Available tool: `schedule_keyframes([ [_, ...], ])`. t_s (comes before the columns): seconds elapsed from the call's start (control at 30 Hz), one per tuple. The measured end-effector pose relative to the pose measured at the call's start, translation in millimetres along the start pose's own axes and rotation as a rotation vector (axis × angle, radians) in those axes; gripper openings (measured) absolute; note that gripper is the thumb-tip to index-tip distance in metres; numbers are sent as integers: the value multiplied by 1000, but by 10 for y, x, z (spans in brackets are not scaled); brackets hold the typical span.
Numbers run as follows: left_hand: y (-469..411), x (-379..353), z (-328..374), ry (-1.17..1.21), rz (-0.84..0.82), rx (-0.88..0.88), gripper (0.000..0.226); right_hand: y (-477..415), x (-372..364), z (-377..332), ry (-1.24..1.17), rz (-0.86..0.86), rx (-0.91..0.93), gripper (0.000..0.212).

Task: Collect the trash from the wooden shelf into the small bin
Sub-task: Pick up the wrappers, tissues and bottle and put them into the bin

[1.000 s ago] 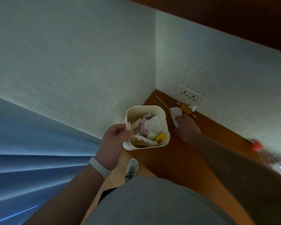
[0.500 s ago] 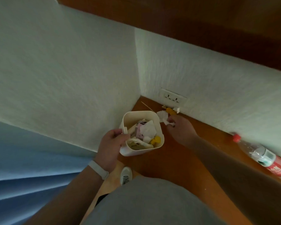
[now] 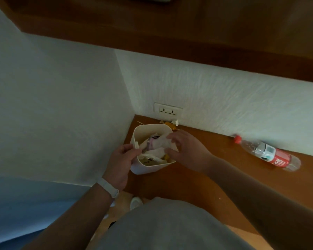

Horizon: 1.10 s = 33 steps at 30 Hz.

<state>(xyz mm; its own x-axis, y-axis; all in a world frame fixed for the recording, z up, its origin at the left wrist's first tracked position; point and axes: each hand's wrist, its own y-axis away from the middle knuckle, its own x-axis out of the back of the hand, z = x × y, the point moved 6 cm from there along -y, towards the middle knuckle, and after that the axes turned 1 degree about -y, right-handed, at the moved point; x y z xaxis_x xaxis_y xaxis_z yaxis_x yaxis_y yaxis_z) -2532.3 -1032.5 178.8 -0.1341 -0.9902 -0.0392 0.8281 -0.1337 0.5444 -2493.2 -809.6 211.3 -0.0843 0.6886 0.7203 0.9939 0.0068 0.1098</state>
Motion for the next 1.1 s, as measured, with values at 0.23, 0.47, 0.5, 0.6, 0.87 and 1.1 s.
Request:
schedule_keyframes([
  [0.23, 101, 81, -51, 47, 67, 15, 16, -320, 23, 606, 139, 83, -168, 42],
  [0.47, 344, 226, -202, 65, 204, 28, 17, -797, -258, 868, 359, -71, -123, 48],
  [0.5, 384, 242, -202, 67, 218, 25, 21, -845, -304, 870, 390, -86, -102, 48],
  [0.6, 484, 299, -195, 79, 248, 6, 35, -963, -400, 892, 466, -93, -82, 51],
  [0.87, 590, 359, -308, 72, 295, -1, 34, -1116, -518, 1069, 474, -153, -113, 46],
  [1.1, 522, 295, -277, 54, 255, 6, 36, -919, -407, 1145, 361, -138, -209, 22],
])
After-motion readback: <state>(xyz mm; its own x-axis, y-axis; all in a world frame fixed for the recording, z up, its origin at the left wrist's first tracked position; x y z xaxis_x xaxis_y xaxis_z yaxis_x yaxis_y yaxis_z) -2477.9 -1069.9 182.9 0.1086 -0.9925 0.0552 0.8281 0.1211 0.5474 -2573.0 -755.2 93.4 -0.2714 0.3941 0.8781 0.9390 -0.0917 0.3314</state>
